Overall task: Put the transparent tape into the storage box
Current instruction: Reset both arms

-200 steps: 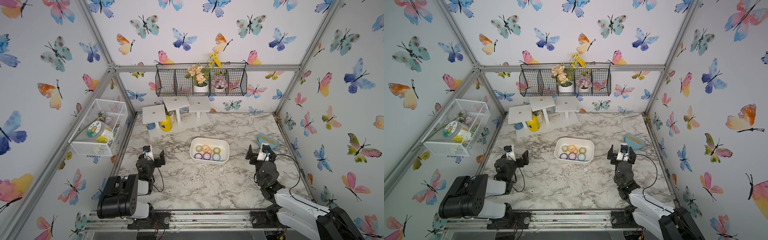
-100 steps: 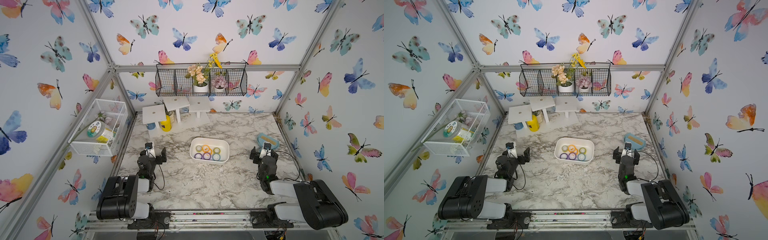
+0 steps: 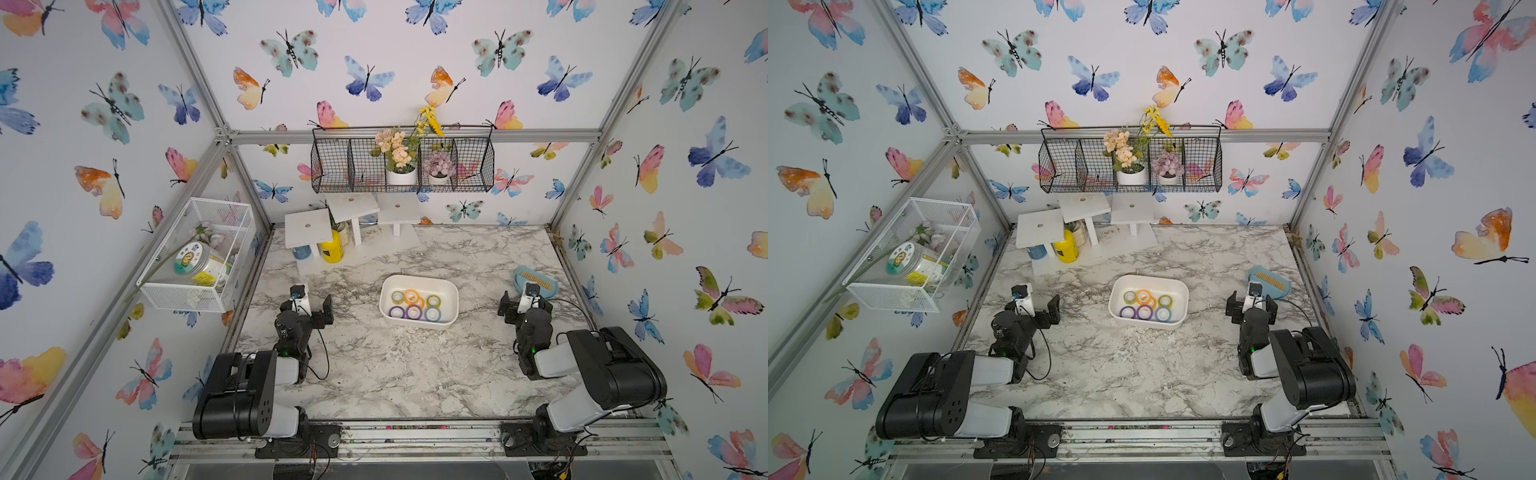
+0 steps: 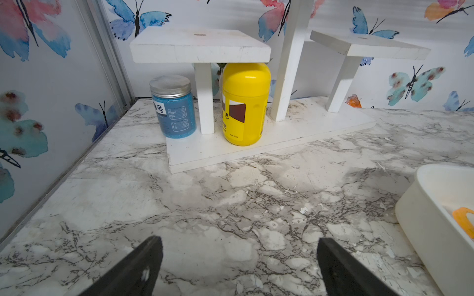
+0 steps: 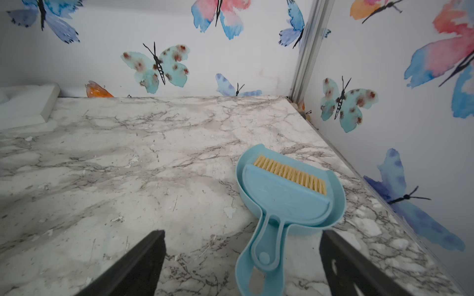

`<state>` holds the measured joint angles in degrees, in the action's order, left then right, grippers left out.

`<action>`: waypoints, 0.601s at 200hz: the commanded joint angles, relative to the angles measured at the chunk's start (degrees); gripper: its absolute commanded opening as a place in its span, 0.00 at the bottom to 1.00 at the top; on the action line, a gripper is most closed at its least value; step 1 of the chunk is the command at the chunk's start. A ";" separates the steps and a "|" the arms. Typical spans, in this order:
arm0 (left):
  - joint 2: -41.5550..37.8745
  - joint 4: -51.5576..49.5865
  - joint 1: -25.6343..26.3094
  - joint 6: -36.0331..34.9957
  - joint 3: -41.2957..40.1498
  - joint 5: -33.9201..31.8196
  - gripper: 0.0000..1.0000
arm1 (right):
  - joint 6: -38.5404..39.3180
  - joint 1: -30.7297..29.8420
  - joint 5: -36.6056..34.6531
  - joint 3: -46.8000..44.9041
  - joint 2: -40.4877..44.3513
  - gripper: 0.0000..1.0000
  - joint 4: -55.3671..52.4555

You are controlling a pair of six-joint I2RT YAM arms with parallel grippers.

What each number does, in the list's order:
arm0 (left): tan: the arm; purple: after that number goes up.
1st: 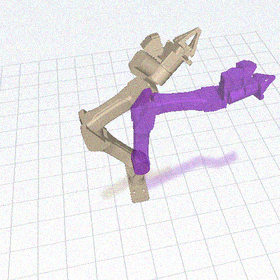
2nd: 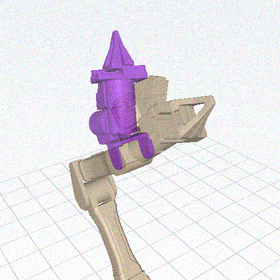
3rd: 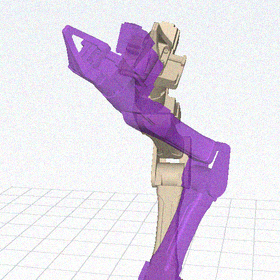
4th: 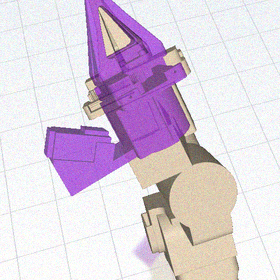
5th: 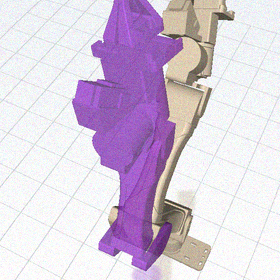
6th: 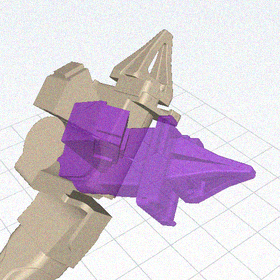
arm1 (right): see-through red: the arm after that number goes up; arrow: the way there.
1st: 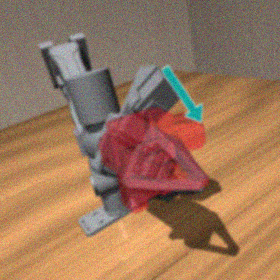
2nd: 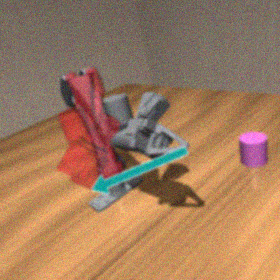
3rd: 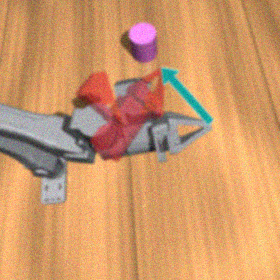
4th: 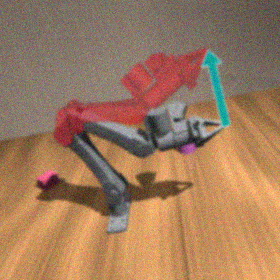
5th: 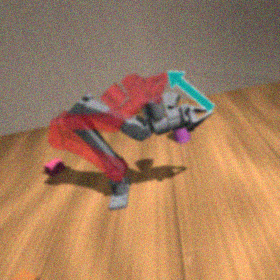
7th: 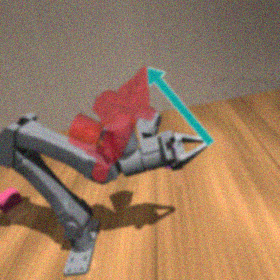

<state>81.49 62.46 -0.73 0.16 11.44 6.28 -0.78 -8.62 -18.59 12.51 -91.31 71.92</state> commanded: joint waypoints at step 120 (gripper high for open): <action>-0.93 -0.58 0.12 -0.60 0.31 -0.99 0.99 | -0.28 0.27 1.89 1.01 1.02 0.99 -1.30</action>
<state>81.49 62.41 -0.73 0.16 11.46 6.26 -0.82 -8.58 -17.69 12.73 -90.76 71.16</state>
